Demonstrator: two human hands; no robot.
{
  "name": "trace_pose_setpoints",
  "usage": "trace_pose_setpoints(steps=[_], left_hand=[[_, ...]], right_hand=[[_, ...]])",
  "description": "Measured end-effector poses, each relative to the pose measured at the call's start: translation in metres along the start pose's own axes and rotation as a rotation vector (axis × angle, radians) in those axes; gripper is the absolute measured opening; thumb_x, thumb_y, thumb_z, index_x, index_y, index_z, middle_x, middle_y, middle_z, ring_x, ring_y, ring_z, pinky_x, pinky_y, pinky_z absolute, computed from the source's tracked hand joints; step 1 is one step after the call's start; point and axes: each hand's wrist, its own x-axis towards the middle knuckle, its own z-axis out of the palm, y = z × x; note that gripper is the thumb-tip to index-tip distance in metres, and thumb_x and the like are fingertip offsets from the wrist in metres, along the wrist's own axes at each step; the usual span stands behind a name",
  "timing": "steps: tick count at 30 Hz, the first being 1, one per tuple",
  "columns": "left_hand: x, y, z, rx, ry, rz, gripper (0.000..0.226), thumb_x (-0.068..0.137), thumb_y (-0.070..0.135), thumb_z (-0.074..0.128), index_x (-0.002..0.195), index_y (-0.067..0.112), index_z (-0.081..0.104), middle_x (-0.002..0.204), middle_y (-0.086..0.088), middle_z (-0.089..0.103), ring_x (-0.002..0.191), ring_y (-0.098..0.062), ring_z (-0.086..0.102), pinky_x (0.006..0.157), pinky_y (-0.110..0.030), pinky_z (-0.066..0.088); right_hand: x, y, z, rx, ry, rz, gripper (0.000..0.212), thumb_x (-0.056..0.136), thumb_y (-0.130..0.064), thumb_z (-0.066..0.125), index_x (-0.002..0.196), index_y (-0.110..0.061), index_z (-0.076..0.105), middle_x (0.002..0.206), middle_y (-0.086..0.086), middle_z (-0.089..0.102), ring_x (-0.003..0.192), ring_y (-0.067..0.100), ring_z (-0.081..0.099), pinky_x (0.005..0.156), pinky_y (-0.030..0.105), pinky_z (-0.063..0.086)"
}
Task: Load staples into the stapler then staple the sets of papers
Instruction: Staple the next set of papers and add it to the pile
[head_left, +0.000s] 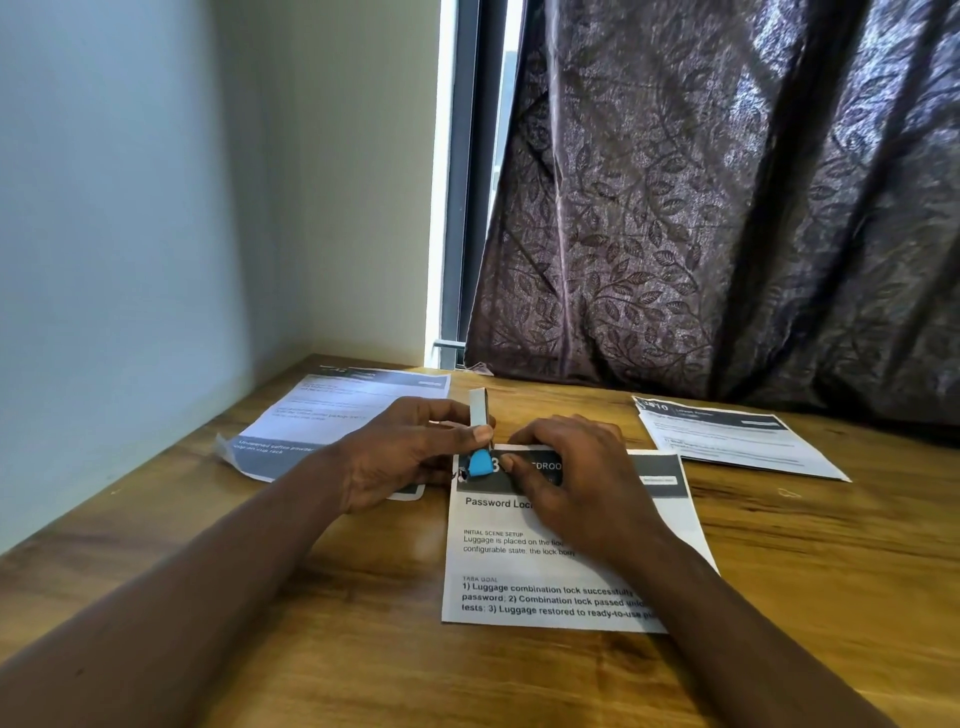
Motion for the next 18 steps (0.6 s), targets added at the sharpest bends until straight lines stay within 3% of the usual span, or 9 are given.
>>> trace_pose_setpoints(steps=[6,9,12,18], left_hand=[[0.0,0.0,0.004,0.075,0.046,0.017,0.065,0.069,0.034,0.079,0.127,0.01,0.063,0.104,-0.01,0.077,0.084,-0.012,0.073,0.06,-0.02,0.055],[-0.001,0.002,0.004,0.055,0.019,0.0,0.047,0.071,0.029,0.079,0.114,0.013,0.069,0.104,-0.011,0.079,0.096,-0.019,0.074,0.074,-0.031,0.062],[-0.002,0.002,0.005,0.067,0.029,-0.012,0.011,0.086,0.02,0.074,0.097,0.018,0.072,0.093,-0.004,0.08,0.085,-0.012,0.074,0.07,-0.024,0.061],[0.001,0.001,0.012,0.048,0.058,0.001,0.013,0.09,0.017,0.072,0.103,0.018,0.069,0.099,-0.007,0.08,0.095,-0.017,0.075,0.083,-0.032,0.062]], right_hand=[[-0.002,0.002,0.005,0.134,-0.055,0.046,0.023,0.097,-0.037,0.056,0.12,-0.043,0.054,0.1,-0.012,0.064,0.104,0.017,0.057,0.09,0.042,0.051],[-0.002,0.003,0.006,0.188,-0.052,0.038,0.031,0.097,-0.032,0.055,0.123,-0.047,0.048,0.091,-0.011,0.062,0.098,0.021,0.06,0.085,0.045,0.054],[-0.003,0.004,0.007,0.21,-0.042,0.025,0.031,0.097,-0.031,0.056,0.123,-0.046,0.048,0.09,-0.012,0.062,0.097,0.022,0.06,0.086,0.046,0.053],[-0.002,0.009,0.009,0.194,-0.039,0.034,0.033,0.098,-0.029,0.058,0.123,-0.049,0.048,0.091,-0.012,0.062,0.099,0.021,0.06,0.088,0.046,0.052]])
